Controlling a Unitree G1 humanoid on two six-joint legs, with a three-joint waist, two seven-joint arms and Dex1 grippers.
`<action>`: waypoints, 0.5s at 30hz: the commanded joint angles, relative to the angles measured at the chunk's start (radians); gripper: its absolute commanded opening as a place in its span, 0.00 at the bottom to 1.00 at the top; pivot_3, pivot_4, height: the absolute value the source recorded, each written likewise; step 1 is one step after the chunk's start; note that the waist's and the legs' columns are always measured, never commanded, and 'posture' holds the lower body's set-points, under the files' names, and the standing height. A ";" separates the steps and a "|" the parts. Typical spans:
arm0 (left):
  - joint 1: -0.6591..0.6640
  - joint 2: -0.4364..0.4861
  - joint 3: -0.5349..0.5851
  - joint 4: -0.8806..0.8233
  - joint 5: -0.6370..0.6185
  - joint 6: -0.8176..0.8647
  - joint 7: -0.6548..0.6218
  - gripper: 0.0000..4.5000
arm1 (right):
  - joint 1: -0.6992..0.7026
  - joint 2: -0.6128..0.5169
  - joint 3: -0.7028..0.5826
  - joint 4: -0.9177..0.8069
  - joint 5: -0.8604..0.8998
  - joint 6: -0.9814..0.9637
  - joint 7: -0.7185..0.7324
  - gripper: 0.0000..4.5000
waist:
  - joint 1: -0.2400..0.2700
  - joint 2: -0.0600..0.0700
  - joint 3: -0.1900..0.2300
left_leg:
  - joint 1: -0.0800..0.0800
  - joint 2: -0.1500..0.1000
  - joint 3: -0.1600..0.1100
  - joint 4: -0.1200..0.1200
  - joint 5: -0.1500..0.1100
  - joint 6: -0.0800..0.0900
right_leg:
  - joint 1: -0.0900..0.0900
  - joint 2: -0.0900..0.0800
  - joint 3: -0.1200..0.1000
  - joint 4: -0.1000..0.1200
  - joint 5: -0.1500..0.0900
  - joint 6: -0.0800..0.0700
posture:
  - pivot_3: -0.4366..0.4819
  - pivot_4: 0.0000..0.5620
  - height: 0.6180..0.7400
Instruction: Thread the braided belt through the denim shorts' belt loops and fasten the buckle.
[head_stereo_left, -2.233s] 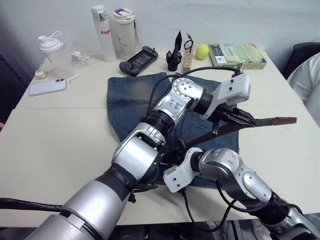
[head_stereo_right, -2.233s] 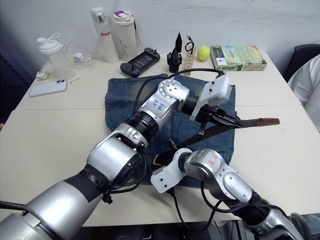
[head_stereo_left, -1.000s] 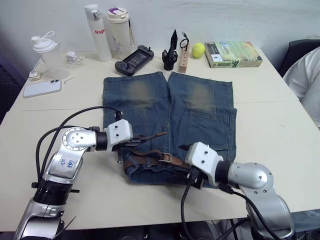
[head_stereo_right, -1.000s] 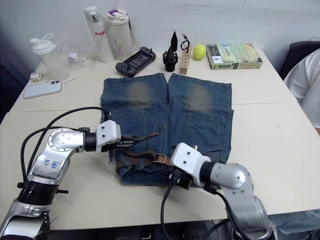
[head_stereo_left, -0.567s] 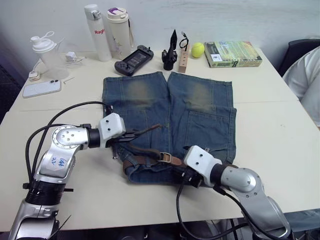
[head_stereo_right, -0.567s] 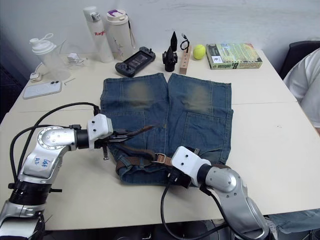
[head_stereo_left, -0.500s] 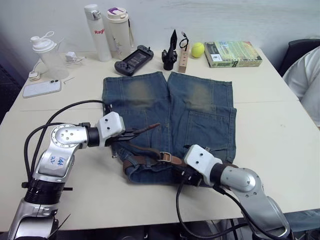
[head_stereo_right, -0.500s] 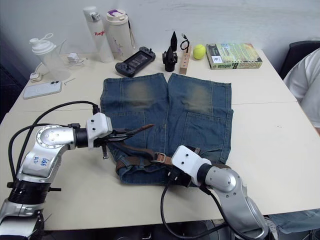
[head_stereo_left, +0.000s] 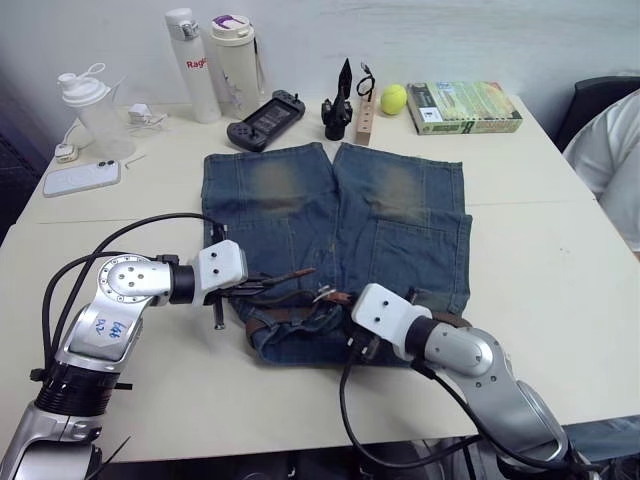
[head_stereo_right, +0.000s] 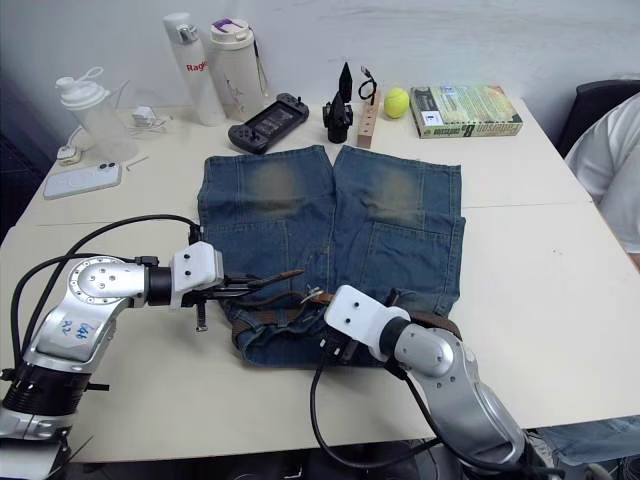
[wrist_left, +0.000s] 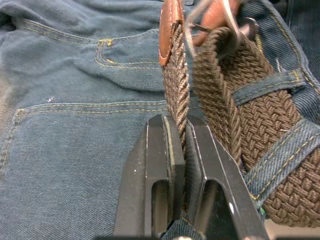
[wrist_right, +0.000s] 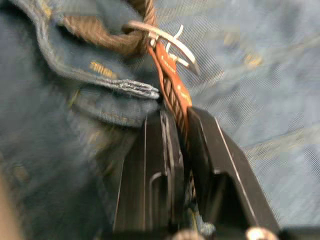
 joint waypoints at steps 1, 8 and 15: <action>0.011 0.019 0.000 -0.038 -0.005 0.000 -0.005 0.00 | -0.042 -0.012 0.027 -0.004 -0.037 -0.019 -0.028 0.00 | -0.002 0.000 0.000 | 0.000 0.000 0.001 0.000 0.000 0.000 | 0.000 0.000 0.000 0.000 0.000 0.000 | 0.48 0.27 0.84; 0.031 0.051 -0.002 -0.052 -0.008 0.038 -0.020 0.00 | -0.091 -0.023 0.071 0.050 -0.055 -0.057 -0.032 0.00 | -0.011 0.000 0.000 | 0.000 0.000 0.004 0.000 0.000 0.000 | -0.002 0.000 0.002 0.001 0.000 0.000 | 0.48 0.27 0.84; 0.043 0.089 -0.011 -0.035 0.025 0.041 -0.018 0.00 | -0.137 -0.020 0.098 0.104 -0.060 -0.112 -0.023 0.00 | -0.021 0.000 0.000 | 0.000 0.001 0.004 -0.001 0.000 0.000 | -0.003 0.000 0.002 0.001 0.000 0.000 | 0.48 0.27 0.84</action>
